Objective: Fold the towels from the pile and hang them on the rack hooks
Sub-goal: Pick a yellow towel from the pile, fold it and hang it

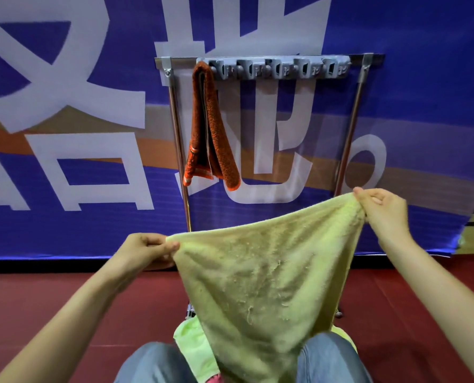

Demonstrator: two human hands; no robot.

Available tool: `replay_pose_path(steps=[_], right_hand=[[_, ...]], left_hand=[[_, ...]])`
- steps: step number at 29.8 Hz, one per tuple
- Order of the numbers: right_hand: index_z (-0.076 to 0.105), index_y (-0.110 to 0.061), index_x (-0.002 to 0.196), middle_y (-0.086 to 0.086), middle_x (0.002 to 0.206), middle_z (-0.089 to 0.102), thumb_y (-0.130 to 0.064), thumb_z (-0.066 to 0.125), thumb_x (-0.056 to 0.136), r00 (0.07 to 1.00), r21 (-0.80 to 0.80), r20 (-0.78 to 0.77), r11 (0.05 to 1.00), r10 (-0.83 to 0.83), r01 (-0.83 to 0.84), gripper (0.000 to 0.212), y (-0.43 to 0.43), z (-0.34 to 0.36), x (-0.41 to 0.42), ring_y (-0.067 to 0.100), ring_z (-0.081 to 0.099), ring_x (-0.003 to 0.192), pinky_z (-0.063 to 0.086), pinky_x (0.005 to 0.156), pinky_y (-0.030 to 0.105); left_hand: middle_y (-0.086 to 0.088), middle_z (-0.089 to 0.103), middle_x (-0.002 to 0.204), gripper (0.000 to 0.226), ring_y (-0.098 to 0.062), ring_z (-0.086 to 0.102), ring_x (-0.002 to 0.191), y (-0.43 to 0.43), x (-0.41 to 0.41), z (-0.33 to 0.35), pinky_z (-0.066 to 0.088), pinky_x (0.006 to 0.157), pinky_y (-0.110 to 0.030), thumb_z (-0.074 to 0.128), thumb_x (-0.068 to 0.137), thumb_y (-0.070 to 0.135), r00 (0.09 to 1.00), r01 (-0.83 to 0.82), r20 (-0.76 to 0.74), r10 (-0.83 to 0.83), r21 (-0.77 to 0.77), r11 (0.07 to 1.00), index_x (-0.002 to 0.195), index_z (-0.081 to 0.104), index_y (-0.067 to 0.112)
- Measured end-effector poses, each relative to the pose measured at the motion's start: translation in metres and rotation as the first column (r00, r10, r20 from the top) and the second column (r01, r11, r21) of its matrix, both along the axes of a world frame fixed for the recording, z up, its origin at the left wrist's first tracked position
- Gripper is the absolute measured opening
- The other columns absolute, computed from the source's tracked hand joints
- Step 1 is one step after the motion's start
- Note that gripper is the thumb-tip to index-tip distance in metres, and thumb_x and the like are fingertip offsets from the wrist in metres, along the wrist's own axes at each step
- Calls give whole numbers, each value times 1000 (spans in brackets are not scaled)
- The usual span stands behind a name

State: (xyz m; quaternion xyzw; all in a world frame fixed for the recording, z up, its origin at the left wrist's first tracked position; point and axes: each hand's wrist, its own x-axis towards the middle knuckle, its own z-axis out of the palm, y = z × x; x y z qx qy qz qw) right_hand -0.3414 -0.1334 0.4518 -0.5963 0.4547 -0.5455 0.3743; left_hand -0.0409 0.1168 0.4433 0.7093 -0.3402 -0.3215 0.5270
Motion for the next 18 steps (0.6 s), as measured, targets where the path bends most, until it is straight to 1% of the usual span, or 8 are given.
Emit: replay_pose_path(steps=[2, 4, 6, 9, 12, 13, 16, 18], right_hand=[[68, -5, 83, 4, 68, 63, -27, 64, 81, 1000, 61, 1, 998, 0, 0, 22, 1, -7, 9, 14, 57, 68, 51, 74, 40], [68, -7, 79, 10, 73, 64, -28, 64, 81, 998, 119, -44, 992, 48, -42, 21, 11, -13, 23, 18, 60, 72, 53, 79, 44], [63, -11, 70, 12, 75, 63, -25, 63, 82, 992, 202, -12, 972, 127, -122, 19, 29, -17, 41, 19, 59, 68, 55, 69, 37], [57, -11, 67, 10, 70, 56, -19, 62, 84, 968, 350, 122, 903, 219, -248, 19, 60, -28, 71, 14, 53, 59, 49, 43, 18], [58, -11, 68, 7, 68, 55, -17, 61, 84, 930, 418, 241, 835, 276, -356, 17, 91, -43, 97, 12, 53, 60, 48, 42, 16], [58, -12, 68, 6, 67, 55, -16, 61, 84, 914, 429, 285, 815, 288, -390, 17, 101, -47, 103, 11, 54, 58, 48, 42, 16], [61, -8, 68, 5, 63, 58, -14, 62, 84, 889, 438, 370, 793, 272, -424, 17, 122, -58, 116, 8, 53, 52, 45, 45, 14], [66, 1, 78, 9, 67, 61, -13, 59, 86, 864, 421, 424, 785, 272, -453, 18, 132, -63, 118, 11, 56, 54, 46, 49, 16]], left_hand=[[-10, 63, 63, 15, -10, 63, 54, -13, -12, -1, 57, 58, -16, 63, 81, 10, 999, -47, -32, 44, -76, 996, 72, 67, -1], [-8, 64, 60, 15, -6, 63, 51, -29, -30, -1, 54, 54, -14, 62, 83, 9, 998, -62, -43, 56, -144, 988, 72, 67, 0], [2, 66, 52, 15, -3, 62, 49, -46, -50, -3, 53, 52, -14, 62, 83, 8, 997, -76, -24, 73, -192, 978, 71, 68, 2], [7, 65, 47, 21, -4, 62, 55, -66, -76, -18, 55, 61, -22, 63, 83, 14, 992, -107, 49, 120, -215, 971, 63, 69, 12], [5, 65, 50, 27, -3, 58, 56, -76, -97, -36, 53, 64, -30, 63, 83, 25, 983, -120, 107, 147, -228, 966, 59, 69, 13], [6, 64, 50, 25, 1, 56, 56, -76, -103, -38, 51, 62, -28, 63, 83, 26, 983, -112, 118, 144, -247, 963, 63, 71, 12], [14, 61, 44, 23, 10, 49, 46, -72, -116, -46, 38, 50, -10, 59, 86, 25, 964, -108, 207, 168, -272, 956, 71, 73, 15], [20, 62, 45, 24, 9, 52, 48, -66, -120, -50, 38, 51, -10, 58, 86, 24, 960, -122, 212, 185, -280, 952, 66, 70, 22]])
